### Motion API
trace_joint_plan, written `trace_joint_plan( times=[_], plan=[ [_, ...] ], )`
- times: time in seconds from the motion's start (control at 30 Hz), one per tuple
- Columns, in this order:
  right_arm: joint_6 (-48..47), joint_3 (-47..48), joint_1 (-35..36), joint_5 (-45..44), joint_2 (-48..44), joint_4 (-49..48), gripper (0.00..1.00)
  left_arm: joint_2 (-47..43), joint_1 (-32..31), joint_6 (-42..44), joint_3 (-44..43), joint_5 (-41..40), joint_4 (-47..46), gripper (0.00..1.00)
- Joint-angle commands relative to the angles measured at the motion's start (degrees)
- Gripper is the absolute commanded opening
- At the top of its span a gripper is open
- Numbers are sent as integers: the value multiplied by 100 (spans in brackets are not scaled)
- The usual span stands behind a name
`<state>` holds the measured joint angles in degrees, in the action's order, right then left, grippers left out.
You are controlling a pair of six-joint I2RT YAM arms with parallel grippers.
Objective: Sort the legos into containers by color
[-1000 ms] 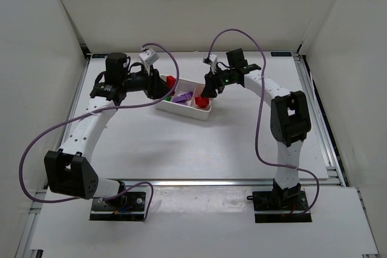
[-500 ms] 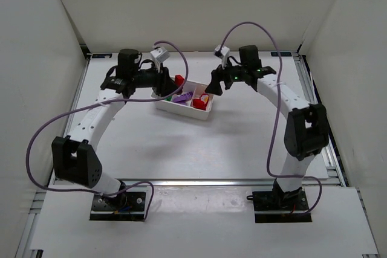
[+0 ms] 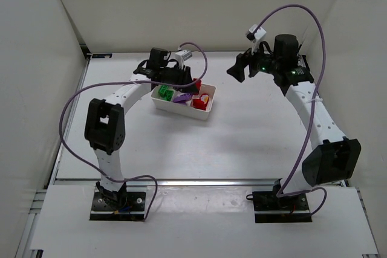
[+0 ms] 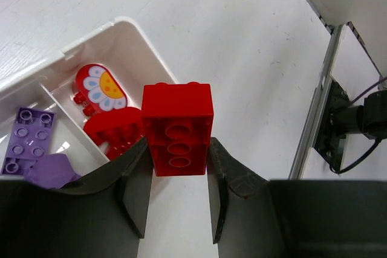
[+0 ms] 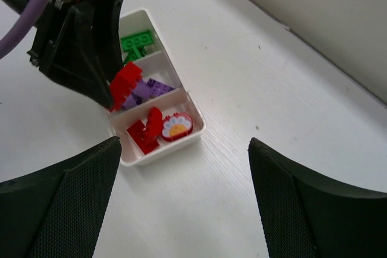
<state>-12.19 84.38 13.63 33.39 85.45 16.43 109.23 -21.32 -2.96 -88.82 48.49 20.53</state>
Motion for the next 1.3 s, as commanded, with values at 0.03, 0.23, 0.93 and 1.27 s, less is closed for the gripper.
trace_joint_plan(
  times=[0.03, 0.23, 0.93, 1.27],
  plan=[
    [-73, -106, -141, -333, -301, 466, 89, 326, -126, -284, -540, 20, -138, 11],
    [-82, -255, -299, -438, -538, 572, 89, 722, -250, -293, -742, 29, -58, 17],
    [-109, -502, -475, -631, -679, 773, 91, 240, -259, 32, -1276, -999, 483, 99],
    [207, -370, -949, -175, -494, 1353, 99, -1447, 348, 217, -190, -1744, 1066, 99]
  ],
)
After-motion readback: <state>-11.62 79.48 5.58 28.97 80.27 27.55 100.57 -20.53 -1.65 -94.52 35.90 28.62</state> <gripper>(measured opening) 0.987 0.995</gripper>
